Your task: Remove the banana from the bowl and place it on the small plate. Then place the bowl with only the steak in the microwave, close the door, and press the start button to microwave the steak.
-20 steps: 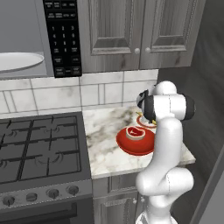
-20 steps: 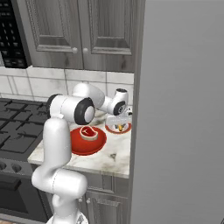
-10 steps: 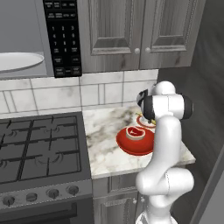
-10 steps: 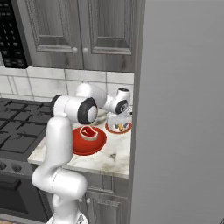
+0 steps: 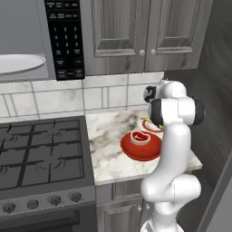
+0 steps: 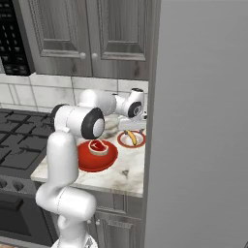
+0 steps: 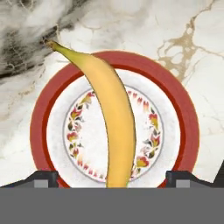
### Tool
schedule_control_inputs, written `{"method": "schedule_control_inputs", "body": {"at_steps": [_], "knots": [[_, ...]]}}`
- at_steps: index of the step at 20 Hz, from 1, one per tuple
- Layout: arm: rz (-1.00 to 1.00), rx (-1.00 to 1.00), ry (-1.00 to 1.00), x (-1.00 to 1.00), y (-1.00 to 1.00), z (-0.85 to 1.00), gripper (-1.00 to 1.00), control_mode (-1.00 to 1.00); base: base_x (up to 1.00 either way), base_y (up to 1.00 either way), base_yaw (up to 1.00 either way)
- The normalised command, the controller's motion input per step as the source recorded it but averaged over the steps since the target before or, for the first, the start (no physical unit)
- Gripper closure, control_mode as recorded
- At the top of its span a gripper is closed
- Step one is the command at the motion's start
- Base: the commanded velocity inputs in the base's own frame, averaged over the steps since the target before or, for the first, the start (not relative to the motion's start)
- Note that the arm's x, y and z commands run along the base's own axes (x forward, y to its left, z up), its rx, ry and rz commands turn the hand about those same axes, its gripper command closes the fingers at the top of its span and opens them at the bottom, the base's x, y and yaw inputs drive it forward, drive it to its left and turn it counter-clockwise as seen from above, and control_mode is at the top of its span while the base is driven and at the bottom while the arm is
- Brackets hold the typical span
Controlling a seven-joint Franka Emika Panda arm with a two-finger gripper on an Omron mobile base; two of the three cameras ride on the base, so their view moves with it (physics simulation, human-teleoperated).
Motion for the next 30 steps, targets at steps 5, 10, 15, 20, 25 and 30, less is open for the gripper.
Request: {"method": "schedule_control_inputs", "body": {"at_steps": [5, 10, 15, 20, 25, 30], "knots": [[-0.05, 0.00, -0.01, -0.54, 0.29, 0.42, -1.00, -1.00, 0.00, 0.00, 0.00], [-0.11, 0.00, 0.00, -0.51, 0.50, 0.02, -1.00, -1.00, 0.00, 0.00, 0.00], [-0.12, 0.00, 0.00, -0.47, 0.41, 0.00, -1.00, -1.00, 0.00, 0.00, 0.00], [-0.10, 0.01, 0.00, -0.51, 0.00, -0.01, -1.00, -1.00, 0.00, 0.00, 0.00], [-0.03, 0.04, 0.00, -0.54, -0.09, -0.17, -1.00, -1.00, 0.00, 0.00, 0.00], [-0.04, 0.02, 0.00, -0.44, 0.00, -0.19, -1.00, -1.00, 0.00, 0.00, 0.00]]}}
